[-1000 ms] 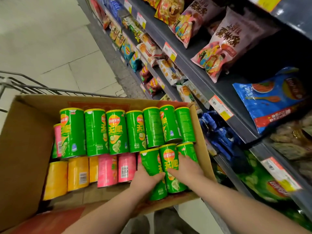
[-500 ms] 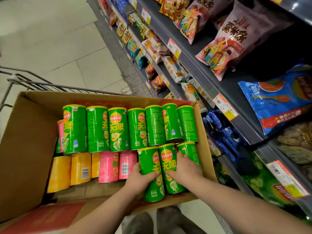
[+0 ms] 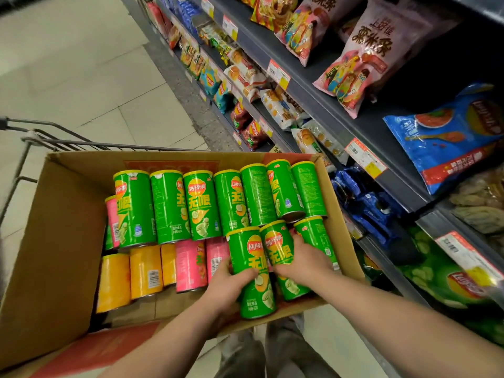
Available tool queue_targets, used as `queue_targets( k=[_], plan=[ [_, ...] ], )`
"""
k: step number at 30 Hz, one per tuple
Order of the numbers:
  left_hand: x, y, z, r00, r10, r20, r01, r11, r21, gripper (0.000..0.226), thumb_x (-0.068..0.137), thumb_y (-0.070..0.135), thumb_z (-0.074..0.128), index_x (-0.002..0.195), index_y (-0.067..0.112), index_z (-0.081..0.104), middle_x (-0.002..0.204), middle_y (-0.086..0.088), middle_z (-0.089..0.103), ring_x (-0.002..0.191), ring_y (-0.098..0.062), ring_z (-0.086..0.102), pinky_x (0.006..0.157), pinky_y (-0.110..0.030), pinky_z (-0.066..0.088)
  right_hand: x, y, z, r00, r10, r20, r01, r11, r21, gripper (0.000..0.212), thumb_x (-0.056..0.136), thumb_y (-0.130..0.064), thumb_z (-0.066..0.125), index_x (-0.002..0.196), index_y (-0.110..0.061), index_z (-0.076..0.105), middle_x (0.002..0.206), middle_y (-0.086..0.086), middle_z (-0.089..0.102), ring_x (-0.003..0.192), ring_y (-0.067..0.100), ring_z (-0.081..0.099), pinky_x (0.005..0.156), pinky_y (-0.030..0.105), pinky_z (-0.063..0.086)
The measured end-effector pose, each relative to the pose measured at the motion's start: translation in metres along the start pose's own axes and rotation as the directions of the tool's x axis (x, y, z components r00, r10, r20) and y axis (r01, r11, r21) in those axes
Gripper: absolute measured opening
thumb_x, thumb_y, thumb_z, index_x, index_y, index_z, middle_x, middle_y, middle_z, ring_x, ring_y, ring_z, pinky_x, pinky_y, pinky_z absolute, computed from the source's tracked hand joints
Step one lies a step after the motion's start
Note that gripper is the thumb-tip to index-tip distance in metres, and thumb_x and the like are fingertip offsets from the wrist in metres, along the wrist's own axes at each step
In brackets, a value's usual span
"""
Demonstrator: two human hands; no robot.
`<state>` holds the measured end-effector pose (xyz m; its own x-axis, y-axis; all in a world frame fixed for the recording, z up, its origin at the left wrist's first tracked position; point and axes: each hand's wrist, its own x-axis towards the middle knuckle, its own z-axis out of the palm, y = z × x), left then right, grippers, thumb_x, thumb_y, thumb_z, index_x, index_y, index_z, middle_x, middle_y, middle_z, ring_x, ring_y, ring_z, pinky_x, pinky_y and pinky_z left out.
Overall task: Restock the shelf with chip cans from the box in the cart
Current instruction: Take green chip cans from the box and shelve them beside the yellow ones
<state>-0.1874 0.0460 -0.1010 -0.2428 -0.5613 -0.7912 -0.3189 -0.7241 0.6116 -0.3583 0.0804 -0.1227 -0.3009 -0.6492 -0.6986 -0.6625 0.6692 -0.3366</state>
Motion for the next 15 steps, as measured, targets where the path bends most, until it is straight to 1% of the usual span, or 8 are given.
queue_targets(
  k=[3, 6, 8, 10, 11, 12, 14, 15],
  plan=[
    [-0.004, 0.003, -0.005, 1.0, 0.003, 0.027, -0.003, 1.0, -0.012, 0.036, 0.088, 0.003, 0.061, 0.119, 0.012, 0.046, 0.096, -0.006, 0.065, 0.079, -0.018, 0.064, 0.05, -0.023, 0.052, -0.012, 0.001, -0.001, 0.999, 0.031, -0.033, -0.027, 0.991, 0.129, 0.093, 0.069, -0.056, 0.071, 0.144, -0.02, 0.027, 0.133, 0.006, 0.051, 0.12, 0.026, 0.052, 0.095, 0.035, 0.045],
    [-0.007, 0.003, -0.015, 0.999, 0.005, 0.05, -0.003, 0.999, -0.041, 0.034, 0.088, 0.009, 0.062, 0.12, 0.012, 0.05, 0.102, -0.012, 0.067, 0.084, -0.023, 0.067, 0.058, -0.03, 0.052, -0.027, 0.0, -0.005, 0.995, 0.083, -0.061, -0.068, 0.973, 0.221, 0.095, 0.076, -0.052, 0.068, 0.149, -0.017, 0.018, 0.146, 0.008, 0.04, 0.13, 0.027, 0.043, 0.102, 0.036, 0.039],
    [-0.01, 0.006, -0.02, 0.997, 0.026, 0.078, -0.023, 0.999, -0.036, 0.035, 0.088, 0.009, 0.062, 0.121, 0.012, 0.05, 0.104, -0.014, 0.067, 0.085, -0.026, 0.067, 0.06, -0.03, 0.053, -0.039, -0.002, -0.006, 0.99, 0.116, -0.083, -0.089, 0.956, 0.28, 0.096, 0.077, -0.051, 0.067, 0.15, -0.016, 0.015, 0.149, 0.008, 0.037, 0.132, 0.027, 0.042, 0.103, 0.036, 0.039],
    [-0.016, 0.011, -0.023, 0.992, 0.062, 0.114, -0.06, 0.998, -0.027, 0.031, 0.088, 0.005, 0.061, 0.116, 0.012, 0.051, 0.099, -0.014, 0.066, 0.079, -0.025, 0.065, 0.052, -0.026, 0.053, -0.051, -0.005, -0.006, 0.982, 0.147, -0.118, -0.099, 0.935, 0.339, 0.095, 0.072, -0.054, 0.068, 0.148, -0.018, 0.021, 0.143, 0.006, 0.044, 0.126, 0.026, 0.048, 0.102, 0.039, 0.043],
    [-0.018, 0.014, -0.024, 0.988, 0.078, 0.13, -0.076, 0.997, -0.027, 0.029, 0.088, 0.004, 0.061, 0.114, 0.012, 0.051, 0.097, -0.014, 0.066, 0.076, -0.024, 0.064, 0.049, -0.024, 0.052, -0.058, -0.007, -0.006, 0.978, 0.161, -0.136, -0.102, 0.925, 0.365, 0.093, 0.069, -0.055, 0.068, 0.144, -0.019, 0.027, 0.136, 0.004, 0.05, 0.12, 0.025, 0.052, 0.099, 0.04, 0.045],
    [-0.02, 0.016, -0.026, 0.986, 0.089, 0.144, -0.087, 0.996, -0.018, 0.028, 0.088, 0.003, 0.061, 0.113, 0.011, 0.051, 0.098, -0.015, 0.065, 0.076, -0.025, 0.064, 0.049, -0.024, 0.053, -0.064, -0.009, -0.006, 0.972, 0.17, -0.16, -0.097, 0.917, 0.386, 0.087, 0.068, -0.053, 0.069, 0.139, -0.019, 0.033, 0.127, 0.001, 0.055, 0.114, 0.024, 0.055, 0.096, 0.038, 0.046],
    [-0.023, 0.018, -0.029, 0.975, 0.113, 0.189, -0.117, 0.993, 0.01, 0.025, 0.088, 0.004, 0.061, 0.11, 0.009, 0.052, 0.101, -0.018, 0.066, 0.079, -0.028, 0.065, 0.061, -0.03, 0.056, -0.078, -0.013, -0.007, 0.961, 0.179, -0.213, -0.078, 0.907, 0.414, 0.07, 0.072, -0.046, 0.071, 0.129, -0.021, 0.04, 0.111, -0.004, 0.056, 0.103, 0.02, 0.057, 0.09, 0.033, 0.047],
    [-0.025, 0.02, -0.03, 0.97, 0.127, 0.207, -0.135, 0.991, 0.022, 0.022, 0.087, 0.004, 0.062, 0.107, 0.009, 0.054, 0.101, -0.019, 0.066, 0.082, -0.03, 0.065, 0.069, -0.034, 0.056, -0.084, -0.015, -0.007, 0.954, 0.184, -0.237, -0.069, 0.902, 0.425, 0.065, 0.073, -0.043, 0.072, 0.126, -0.021, 0.041, 0.107, -0.004, 0.056, 0.099, 0.019, 0.057, 0.087, 0.032, 0.047]
  ],
)
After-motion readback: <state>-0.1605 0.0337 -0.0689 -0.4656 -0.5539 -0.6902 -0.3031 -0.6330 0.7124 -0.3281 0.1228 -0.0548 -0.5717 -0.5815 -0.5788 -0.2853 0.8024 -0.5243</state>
